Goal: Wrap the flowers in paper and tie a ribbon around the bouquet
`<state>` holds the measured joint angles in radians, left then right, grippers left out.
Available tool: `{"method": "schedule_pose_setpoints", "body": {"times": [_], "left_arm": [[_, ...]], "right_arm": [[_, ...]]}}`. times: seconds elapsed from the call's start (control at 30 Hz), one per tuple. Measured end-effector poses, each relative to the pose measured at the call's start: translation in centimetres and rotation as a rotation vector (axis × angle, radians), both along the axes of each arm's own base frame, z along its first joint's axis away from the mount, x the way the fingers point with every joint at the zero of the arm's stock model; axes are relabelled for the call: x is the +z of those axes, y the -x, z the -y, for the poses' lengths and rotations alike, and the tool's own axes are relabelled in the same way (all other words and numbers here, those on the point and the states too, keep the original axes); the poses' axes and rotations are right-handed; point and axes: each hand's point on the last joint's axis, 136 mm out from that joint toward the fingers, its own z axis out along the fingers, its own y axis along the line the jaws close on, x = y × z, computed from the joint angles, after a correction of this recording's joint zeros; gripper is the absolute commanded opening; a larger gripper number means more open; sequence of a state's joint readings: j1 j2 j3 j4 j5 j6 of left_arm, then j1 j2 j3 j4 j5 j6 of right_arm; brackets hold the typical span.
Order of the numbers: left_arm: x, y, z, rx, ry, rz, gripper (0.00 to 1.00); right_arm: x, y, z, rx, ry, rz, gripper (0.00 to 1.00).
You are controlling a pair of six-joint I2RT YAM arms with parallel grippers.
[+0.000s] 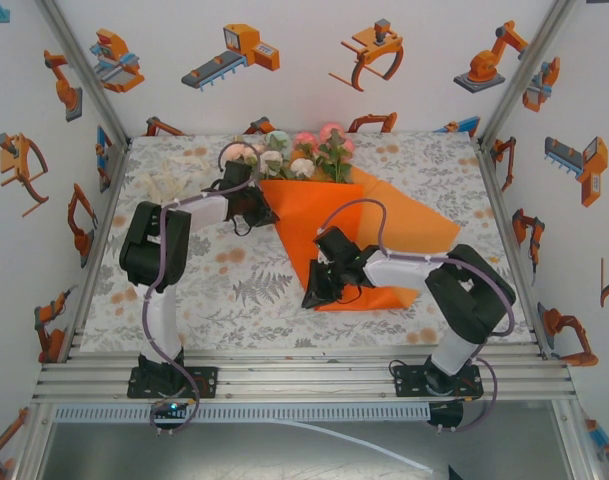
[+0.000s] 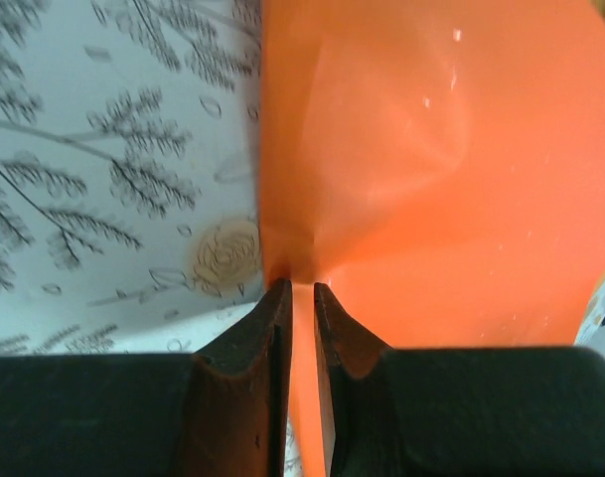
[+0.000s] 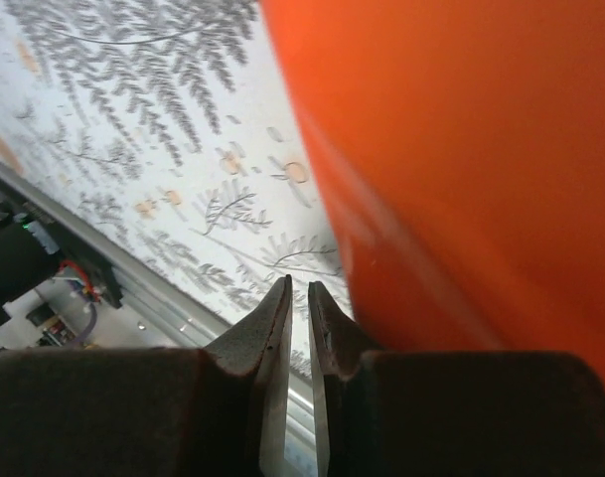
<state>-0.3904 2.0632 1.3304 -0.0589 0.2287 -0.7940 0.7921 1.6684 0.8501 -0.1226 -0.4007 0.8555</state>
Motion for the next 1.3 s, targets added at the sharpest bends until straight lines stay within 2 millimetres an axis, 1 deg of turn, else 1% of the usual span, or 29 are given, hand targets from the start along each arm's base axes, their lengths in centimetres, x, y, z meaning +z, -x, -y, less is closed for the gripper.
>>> {"method": "schedule_pose_setpoints", "body": {"times": [0.1,0.17,0.2,0.23,0.33,0.4,0.47,0.53,0.6,0.67,0.7,0.77,0.83,0.9,0.97,1.03,1.07,1.13,1.2,1.23,1.27,1.3], "left_arm": [[0.0,-0.3,-0.5,0.005,-0.003,0.003,0.21],[0.1,-0.2,-0.7,0.005,-0.005,0.005,0.21],[0.1,0.1,-0.8,0.003,-0.006,0.005,0.21],[0.1,0.5,-0.9,0.001,-0.006,0.001,0.21],[0.2,2.1,-1.3,-0.004,-0.008,-0.014,0.21],[0.7,3.3,-1.7,-0.007,-0.009,-0.017,0.23],[1.6,4.6,-2.0,-0.014,-0.009,-0.015,0.25],[3.2,6.1,-1.9,-0.032,-0.009,0.003,0.26],[5.1,7.6,-0.8,-0.066,-0.006,0.035,0.26],[7.0,9.2,1.1,-0.118,0.010,0.073,0.26],[7.6,10.0,2.3,-0.149,0.019,0.087,0.26],[8.0,11.3,4.2,-0.197,0.029,0.097,0.27],[7.0,12.3,5.8,-0.235,0.019,0.076,0.26],[5.6,12.7,7.1,-0.261,-0.003,0.051,0.27],[4.3,12.8,8.6,-0.289,-0.026,0.028,0.26],[3.6,12.9,10.2,-0.322,-0.047,0.015,0.27],[3.6,13.1,11.0,-0.343,-0.056,0.018,0.27],[4.0,13.7,12.6,-0.384,-0.063,0.032,0.28],[4.9,14.4,14.1,-0.423,-0.056,0.053,0.28],[5.3,14.7,14.8,-0.438,-0.052,0.062,0.28],[5.6,15.0,15.5,-0.454,-0.047,0.072,0.28],[5.8,15.2,16.2,-0.466,-0.043,0.077,0.28]], "right_arm": [[1.8,-1.0,0.8,-0.034,-0.040,0.040,0.17],[2.0,-1.8,1.8,-0.068,-0.044,0.062,0.17],[1.7,-2.2,2.3,-0.081,-0.032,0.065,0.17],[0.9,-2.3,2.8,-0.087,-0.013,0.058,0.17],[-1.5,-1.8,3.3,-0.074,0.033,0.016,0.17],[-1.6,-1.8,3.3,-0.070,0.028,0.012,0.17],[-1.5,-1.8,3.6,-0.073,0.037,0.014,0.17],[-1.4,-1.8,4.5,-0.084,0.071,0.022,0.17],[-0.9,-1.6,5.3,-0.086,0.101,0.034,0.18],[0.3,-1.4,5.5,-0.081,0.098,0.054,0.19],[1.0,-1.3,5.3,-0.074,0.084,0.070,0.19],[2.2,-1.3,4.8,-0.061,0.052,0.098,0.19],[2.6,-1.5,4.5,-0.060,0.037,0.118,0.18],[2.3,-1.7,4.8,-0.067,0.053,0.117,0.18],[1.7,-2.2,5.8,-0.086,0.083,0.109,0.19],[1.4,-2.9,7.7,-0.114,0.120,0.102,0.20],[1.7,-3.3,8.8,-0.132,0.136,0.109,0.22],[3.3,-4.2,11.1,-0.173,0.148,0.151,0.31],[6.1,-5.4,13.5,-0.223,0.150,0.248,0.41],[7.5,-5.9,14.9,-0.255,0.163,0.300,0.62],[9.1,-6.6,16.5,-0.298,0.184,0.364,0.78],[10.4,-7.2,18.8,-0.363,0.227,0.422,0.87]]}}
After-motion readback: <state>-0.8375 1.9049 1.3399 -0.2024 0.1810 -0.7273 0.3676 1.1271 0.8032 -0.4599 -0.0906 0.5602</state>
